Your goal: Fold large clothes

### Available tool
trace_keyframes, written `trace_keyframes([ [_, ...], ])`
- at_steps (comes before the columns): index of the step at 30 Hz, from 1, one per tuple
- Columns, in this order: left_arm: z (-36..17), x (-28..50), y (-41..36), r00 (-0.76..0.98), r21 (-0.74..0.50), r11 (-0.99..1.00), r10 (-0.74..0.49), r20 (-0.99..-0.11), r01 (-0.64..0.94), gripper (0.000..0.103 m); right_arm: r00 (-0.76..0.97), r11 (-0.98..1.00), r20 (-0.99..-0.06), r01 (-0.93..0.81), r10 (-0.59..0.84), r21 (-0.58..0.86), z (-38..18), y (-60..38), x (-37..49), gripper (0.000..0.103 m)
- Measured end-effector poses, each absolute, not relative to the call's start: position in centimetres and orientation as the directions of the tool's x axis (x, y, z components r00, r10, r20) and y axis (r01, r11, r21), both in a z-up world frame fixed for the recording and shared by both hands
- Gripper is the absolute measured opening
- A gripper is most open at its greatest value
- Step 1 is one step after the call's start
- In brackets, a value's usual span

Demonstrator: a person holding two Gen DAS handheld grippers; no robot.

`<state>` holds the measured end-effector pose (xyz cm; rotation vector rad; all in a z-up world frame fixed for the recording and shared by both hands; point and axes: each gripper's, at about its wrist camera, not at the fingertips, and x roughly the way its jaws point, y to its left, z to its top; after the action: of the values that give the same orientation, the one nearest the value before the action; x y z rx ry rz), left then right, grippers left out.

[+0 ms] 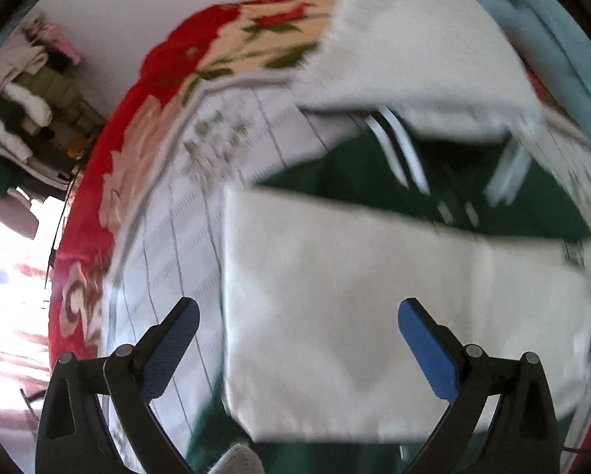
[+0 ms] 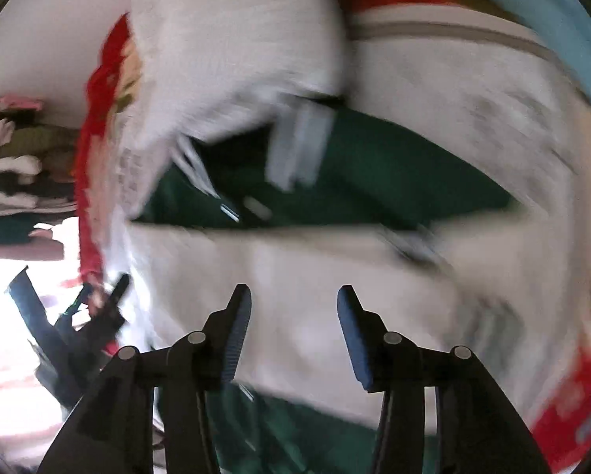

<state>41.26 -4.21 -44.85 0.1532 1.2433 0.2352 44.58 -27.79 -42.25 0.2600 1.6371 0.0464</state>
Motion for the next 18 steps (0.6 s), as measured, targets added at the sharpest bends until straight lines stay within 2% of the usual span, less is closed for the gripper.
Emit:
trace_keyframes([
  [2, -45.9, 38.7, -6.1, 0.261, 0.243, 0.969, 0.248, -0.933, -0.054, 0.103, -0.102, 0.977, -0.988, 0.191, 0.116, 0.095, -42.0, -31.6, 39.6, 0.051],
  [4, -48.0, 36.2, -8.5, 0.207, 0.24, 0.971, 0.238, -0.949, -0.017, 0.103, -0.157, 0.969, -0.983, 0.24, 0.095, 0.055, -42.8, -35.5, 35.8, 0.051],
  [8, -52.7, 33.1, -12.8, 0.141, 0.261, 0.964, 0.252, -0.957, 0.05, 0.103, -0.241, 0.965, -0.967, 0.263, 0.079, 0.014, -48.3, -38.6, 30.3, 0.051],
  [12, -56.7, 32.3, -14.7, 0.099, 0.321, 0.944, 0.313, -0.945, 0.078, 0.103, -0.23, 0.975, -0.969, 0.221, 0.088, 0.036, -52.3, -38.8, 29.6, 0.051],
  [15, -57.2, 32.9, -14.7, 0.1, 0.328, 0.943, 0.321, -0.942, 0.054, 0.103, -0.161, 0.96, -0.979, 0.269, 0.124, 0.077, -51.2, -40.4, 30.4, 0.051],
  [18, -56.9, 33.3, -15.0, 0.114, 0.355, 0.933, 0.347, -0.931, 0.056, 0.103, -0.151, 0.978, -0.988, 0.21, 0.031, -0.001, -50.4, -42.0, 30.7, 0.051],
])
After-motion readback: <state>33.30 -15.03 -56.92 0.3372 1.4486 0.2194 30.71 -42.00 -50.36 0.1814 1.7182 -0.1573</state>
